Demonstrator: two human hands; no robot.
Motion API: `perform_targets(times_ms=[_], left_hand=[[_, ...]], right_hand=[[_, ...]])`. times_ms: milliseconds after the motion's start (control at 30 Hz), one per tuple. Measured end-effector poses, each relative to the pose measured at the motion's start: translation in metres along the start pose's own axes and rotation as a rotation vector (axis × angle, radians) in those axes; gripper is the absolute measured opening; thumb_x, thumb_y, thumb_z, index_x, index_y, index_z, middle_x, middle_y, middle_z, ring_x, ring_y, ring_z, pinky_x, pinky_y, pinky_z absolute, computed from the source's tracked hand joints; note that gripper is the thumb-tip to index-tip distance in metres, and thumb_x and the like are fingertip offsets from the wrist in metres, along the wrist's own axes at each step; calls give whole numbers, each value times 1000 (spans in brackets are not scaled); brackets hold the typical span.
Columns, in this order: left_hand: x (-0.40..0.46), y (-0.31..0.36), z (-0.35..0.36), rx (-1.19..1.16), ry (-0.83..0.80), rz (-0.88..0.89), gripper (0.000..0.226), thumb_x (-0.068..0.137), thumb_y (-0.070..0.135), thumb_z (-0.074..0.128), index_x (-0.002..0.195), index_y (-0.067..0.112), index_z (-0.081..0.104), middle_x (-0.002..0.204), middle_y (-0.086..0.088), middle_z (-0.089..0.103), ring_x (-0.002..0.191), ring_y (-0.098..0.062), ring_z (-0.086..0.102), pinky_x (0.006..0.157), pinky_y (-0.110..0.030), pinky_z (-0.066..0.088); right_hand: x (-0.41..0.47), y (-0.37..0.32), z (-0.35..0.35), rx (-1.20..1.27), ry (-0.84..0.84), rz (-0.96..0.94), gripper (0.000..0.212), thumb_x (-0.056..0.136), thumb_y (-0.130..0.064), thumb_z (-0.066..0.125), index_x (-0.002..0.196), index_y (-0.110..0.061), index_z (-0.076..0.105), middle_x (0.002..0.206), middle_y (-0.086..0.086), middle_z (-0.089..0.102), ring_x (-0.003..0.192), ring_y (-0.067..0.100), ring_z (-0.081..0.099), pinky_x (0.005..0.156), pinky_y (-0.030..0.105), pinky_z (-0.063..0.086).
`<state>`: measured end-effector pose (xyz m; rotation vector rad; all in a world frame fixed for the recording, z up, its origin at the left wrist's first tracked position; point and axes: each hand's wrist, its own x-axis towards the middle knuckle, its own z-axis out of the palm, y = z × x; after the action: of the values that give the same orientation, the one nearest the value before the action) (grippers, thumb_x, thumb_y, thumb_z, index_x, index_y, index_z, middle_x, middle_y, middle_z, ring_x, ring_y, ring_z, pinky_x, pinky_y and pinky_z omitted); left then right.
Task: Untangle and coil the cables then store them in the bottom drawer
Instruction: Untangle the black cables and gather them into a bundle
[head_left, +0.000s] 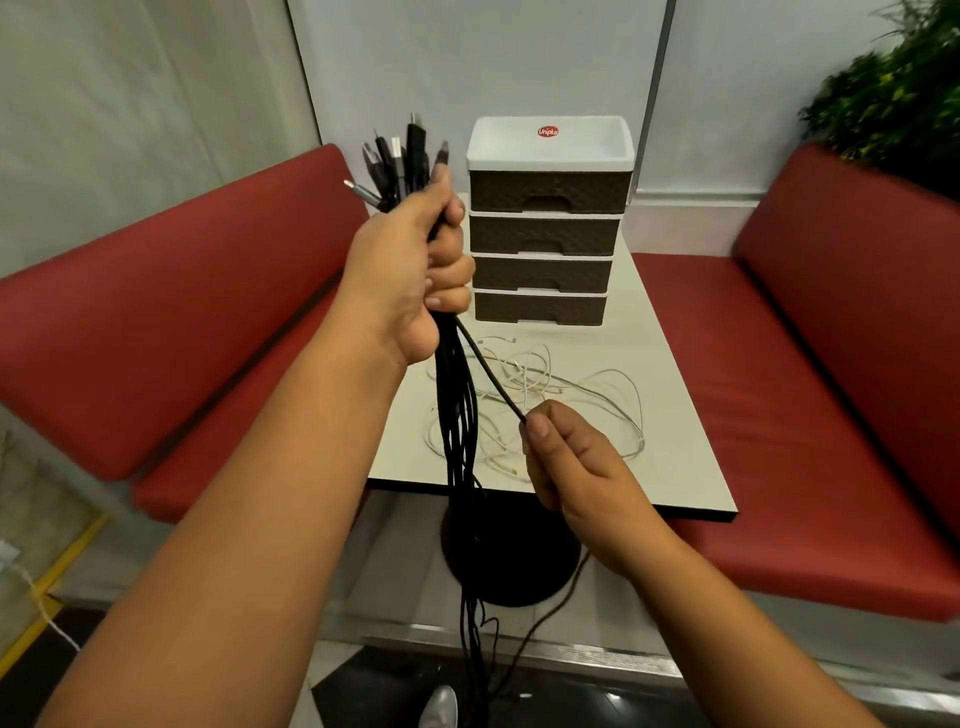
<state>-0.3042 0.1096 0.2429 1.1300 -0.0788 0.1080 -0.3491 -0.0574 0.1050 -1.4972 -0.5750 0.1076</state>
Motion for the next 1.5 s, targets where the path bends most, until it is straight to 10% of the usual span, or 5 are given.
perform_targets(times_ms=[533,600,733,967,1500], left_hand=[[14,15,12,-19,61,129,37,101,39,48,69,19,47,46,9,23,38,-5,14,35,-18,12],[12,5,14,-6,53,105,37,101,39,47,70,20,46,44,9,23,37,-5,14,35,-17,11],[7,-13,21,16,14,62,38,101,38,49,68,20,46,44,9,24,36,-4,15,34,-16,13],[-4,-24,49,-3,-98,-30,48,97,41,53,56,23,36,42,9,19,36,-6,12,37,-17,10],[13,21,39,-121,-11,77,48,98,35,50,54,24,33,41,10,17,36,-6,11,35,-16,10]], right_hand=[[-68,155,-32,-705,-193,403,29,100,-49,36,80,-31,48,86,-4,63,82,8,58,84,38,48],[-56,149,-43,-779,-309,507,9,100,-34,47,95,-35,56,107,-1,60,99,11,57,96,36,45],[-13,83,-50,-692,-241,393,53,89,-47,61,138,-35,43,139,-11,46,129,5,44,110,28,36],[27,-11,7,-187,127,-54,30,88,-44,61,95,-15,54,78,4,60,71,23,60,69,44,53],[-15,97,-22,-215,68,360,39,94,-40,58,65,-23,38,54,-8,35,47,9,34,50,27,29]])
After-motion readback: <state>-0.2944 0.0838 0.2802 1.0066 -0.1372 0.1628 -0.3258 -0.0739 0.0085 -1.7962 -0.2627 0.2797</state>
